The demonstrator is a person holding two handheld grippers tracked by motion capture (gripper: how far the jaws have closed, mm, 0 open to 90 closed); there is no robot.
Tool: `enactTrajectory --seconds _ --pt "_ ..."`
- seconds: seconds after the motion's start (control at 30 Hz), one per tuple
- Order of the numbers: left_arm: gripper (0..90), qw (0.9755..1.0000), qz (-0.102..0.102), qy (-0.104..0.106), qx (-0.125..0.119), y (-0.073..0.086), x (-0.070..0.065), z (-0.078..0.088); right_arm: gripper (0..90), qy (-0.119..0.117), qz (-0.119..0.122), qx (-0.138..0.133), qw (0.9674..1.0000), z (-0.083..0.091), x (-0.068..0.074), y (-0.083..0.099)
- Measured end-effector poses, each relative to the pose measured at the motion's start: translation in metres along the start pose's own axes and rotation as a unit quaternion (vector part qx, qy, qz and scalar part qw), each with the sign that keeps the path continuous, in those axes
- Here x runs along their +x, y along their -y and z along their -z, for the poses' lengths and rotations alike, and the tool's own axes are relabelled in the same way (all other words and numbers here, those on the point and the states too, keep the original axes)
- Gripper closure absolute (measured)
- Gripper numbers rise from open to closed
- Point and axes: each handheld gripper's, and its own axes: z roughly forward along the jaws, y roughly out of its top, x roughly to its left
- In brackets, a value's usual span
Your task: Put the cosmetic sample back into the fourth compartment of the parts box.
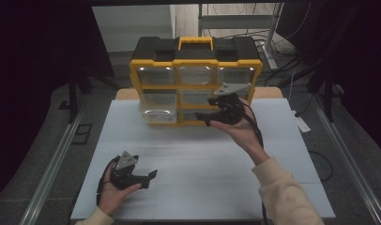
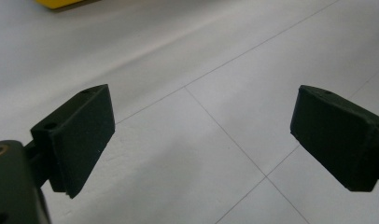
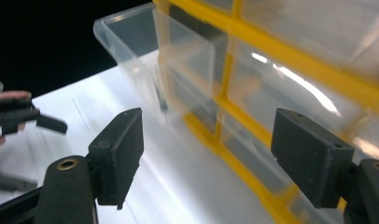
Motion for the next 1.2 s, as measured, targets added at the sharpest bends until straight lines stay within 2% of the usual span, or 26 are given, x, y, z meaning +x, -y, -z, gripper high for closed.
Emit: enactTrajectory --seconds 0.17,0.3,0.4,0.53,0.57,0.9,1.07,1.2 --pt "7.0 1.0 -0.002 0.003 0.0 0.0 -0.001 -0.001 26.5 0.013 -0.018 0.0 0.9997 0.028 -0.005 0.037" --pt "7.0 1.0 0.001 0.003 -0.001 0.0 0.0 -0.001 26.7 0.018 -0.027 -0.001 0.9995 0.041 -0.008 0.056" --pt "7.0 1.0 0.002 0.002 -0.001 0.0 0.0 -0.002 26.9 0.029 -0.04 -0.001 0.9988 0.057 -0.011 0.082" --pt "7.0 1.0 0.0 0.002 -0.001 0.0 -0.001 -0.001 26.9 0.031 -0.051 0.004 0.9982 0.069 -0.012 0.108" --pt "7.0 1.0 0.0 0.002 -0.001 0.0 -0.001 -0.001 26.9 0.031 -0.051 0.004 0.9982 0.069 -0.012 0.108" --pt "7.0 0.9999 0.004 0.009 -0.006 -0.001 0.0 -0.002 26.9 0.052 -0.088 0.015 0.9946 0.096 -0.019 0.18" --pt "7.0 0.9999 0.004 0.008 -0.008 -0.002 -0.001 -0.002 26.8 0.06 -0.1 0.018 0.993 0.103 -0.023 0.199" --pt "7.0 0.9999 0.003 0.009 -0.007 -0.002 -0.001 -0.003 26.8 0.064 -0.103 0.019 0.9924 0.104 -0.023 0.206"
